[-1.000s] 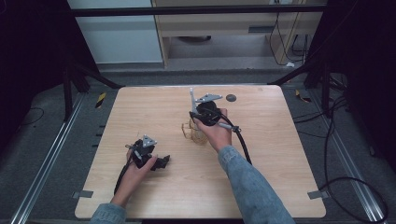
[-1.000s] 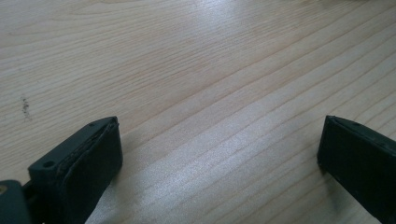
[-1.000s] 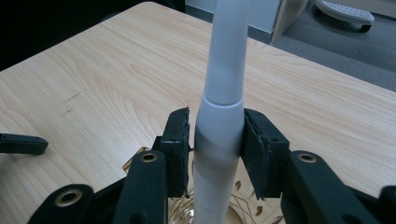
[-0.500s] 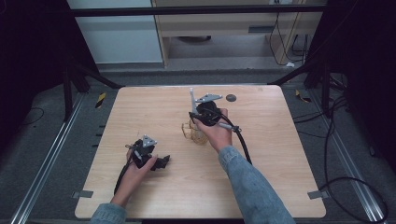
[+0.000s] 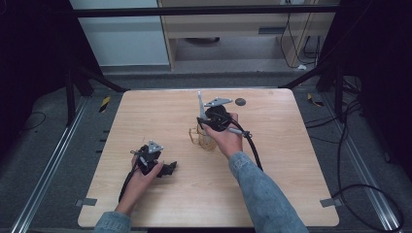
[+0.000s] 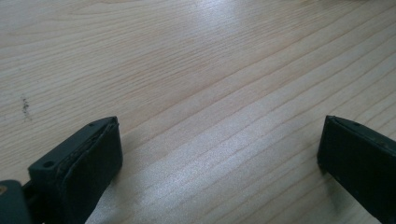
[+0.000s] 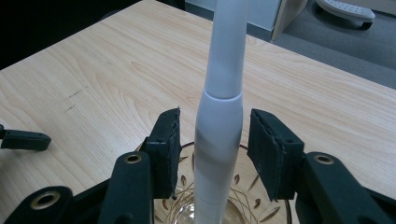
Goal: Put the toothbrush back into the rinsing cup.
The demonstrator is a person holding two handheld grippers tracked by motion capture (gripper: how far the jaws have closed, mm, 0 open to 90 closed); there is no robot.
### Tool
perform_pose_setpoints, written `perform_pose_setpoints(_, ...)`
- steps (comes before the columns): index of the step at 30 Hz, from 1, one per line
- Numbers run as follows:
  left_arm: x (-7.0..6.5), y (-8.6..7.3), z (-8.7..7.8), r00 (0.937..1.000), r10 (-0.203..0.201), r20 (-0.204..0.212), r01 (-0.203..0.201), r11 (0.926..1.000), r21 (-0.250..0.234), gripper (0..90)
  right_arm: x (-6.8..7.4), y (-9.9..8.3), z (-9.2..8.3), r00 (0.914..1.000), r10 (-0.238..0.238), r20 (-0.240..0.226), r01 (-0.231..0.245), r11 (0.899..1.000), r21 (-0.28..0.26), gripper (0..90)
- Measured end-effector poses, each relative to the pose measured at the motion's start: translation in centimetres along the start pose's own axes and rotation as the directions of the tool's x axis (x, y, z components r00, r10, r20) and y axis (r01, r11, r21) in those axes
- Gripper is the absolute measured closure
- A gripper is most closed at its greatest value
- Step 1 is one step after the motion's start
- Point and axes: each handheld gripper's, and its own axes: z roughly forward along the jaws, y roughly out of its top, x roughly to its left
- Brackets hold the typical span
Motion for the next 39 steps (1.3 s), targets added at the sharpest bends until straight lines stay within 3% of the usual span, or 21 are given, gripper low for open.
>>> perform_pose_setpoints(16, 0.0, 0.0, 0.0, 1.0000, -0.001, 0.000, 0.001, 1.0000, -0.001, 0.0, -0.3, -0.1, -0.8, 1.0000, 0.004, 0.009, -0.004, 1.000, 0.000, 47.7)
perform_pose_setpoints(28, 0.0, 0.0, 0.0, 1.0000, -0.001, 0.000, 0.001, 1.0000, 0.000, 0.0, -0.3, -0.7, -1.9, 0.9999, -0.012, 0.007, 0.012, 0.999, 0.031, 42.2)
perform_pose_setpoints(39, 0.0, 0.0, 0.0, 1.0000, 0.000, 0.000, 0.000, 1.0000, 0.000, 0.0, -0.8, -0.6, -3.6, 1.0000, 0.007, 0.002, -0.007, 1.000, 0.019, 25.5)
